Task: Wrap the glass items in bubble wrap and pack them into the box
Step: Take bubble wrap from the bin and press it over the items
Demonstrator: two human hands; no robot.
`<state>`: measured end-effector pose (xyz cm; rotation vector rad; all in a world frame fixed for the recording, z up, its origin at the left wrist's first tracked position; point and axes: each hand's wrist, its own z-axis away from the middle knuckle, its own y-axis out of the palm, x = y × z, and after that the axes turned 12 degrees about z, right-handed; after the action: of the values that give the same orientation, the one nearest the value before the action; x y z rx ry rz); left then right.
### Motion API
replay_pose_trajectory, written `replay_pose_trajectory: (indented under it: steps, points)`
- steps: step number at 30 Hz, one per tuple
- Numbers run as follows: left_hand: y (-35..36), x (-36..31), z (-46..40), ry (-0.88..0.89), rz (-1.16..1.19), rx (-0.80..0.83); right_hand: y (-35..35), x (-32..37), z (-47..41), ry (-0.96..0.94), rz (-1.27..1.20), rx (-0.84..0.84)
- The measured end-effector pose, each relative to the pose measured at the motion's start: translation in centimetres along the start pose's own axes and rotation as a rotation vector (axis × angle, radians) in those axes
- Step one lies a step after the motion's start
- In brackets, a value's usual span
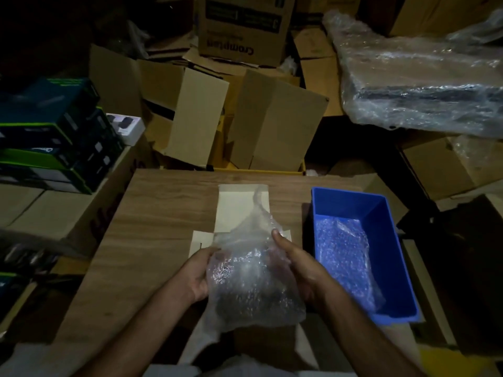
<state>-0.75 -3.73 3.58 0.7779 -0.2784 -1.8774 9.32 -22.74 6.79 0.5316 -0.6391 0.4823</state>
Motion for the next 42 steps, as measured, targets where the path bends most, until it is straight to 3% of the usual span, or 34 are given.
replay_pose_trajectory:
  steps: [4,7,10,15,25,28,31,33,37,39,42]
  points:
    - [-2.3,-0.2,-1.0,0.023,-0.099,-0.075,0.0,-0.7,-0.8,-0.092,0.059,-0.161]
    - [-2.9,-0.6,-0.5,0.294,-0.219,-0.070,0.1,-0.5,-0.7,-0.259,0.187,-0.303]
    - [-2.0,-1.3,1.3,0.474,-0.349,0.071,-0.5,-0.2,-1.1,-0.385,0.354,-0.248]
    - [-1.1,-3.7,3.1,0.504,-0.676,0.245,-0.9,0.5,-1.4,-0.477,0.568,-0.259]
    - [0.6,-5.0,3.9,0.779,-1.193,0.064,-1.4,2.5,-0.2,-0.648,1.260,-0.347]
    - [0.5,-6.1,4.8,0.854,-1.183,0.093,-1.7,3.9,1.1,-0.644,1.104,-0.153]
    - [1.1,-6.2,5.8,0.612,-0.882,0.251,-1.3,5.2,2.5,-0.538,0.690,0.009]
    - [1.6,-5.2,5.6,0.507,-0.843,0.319,-1.1,4.8,1.4,-0.462,0.487,-0.029]
    - [1.1,-3.7,3.1,0.594,-0.643,0.133,-0.7,2.5,-0.8,-0.349,0.431,-0.169]
    - [0.5,-3.5,2.2,0.549,-0.531,0.105,-1.1,1.1,-1.2,-0.386,0.421,-0.163]
    - [0.1,-3.1,1.2,0.598,-0.570,0.039,-1.3,-0.5,-1.5,-0.452,0.370,-0.225]
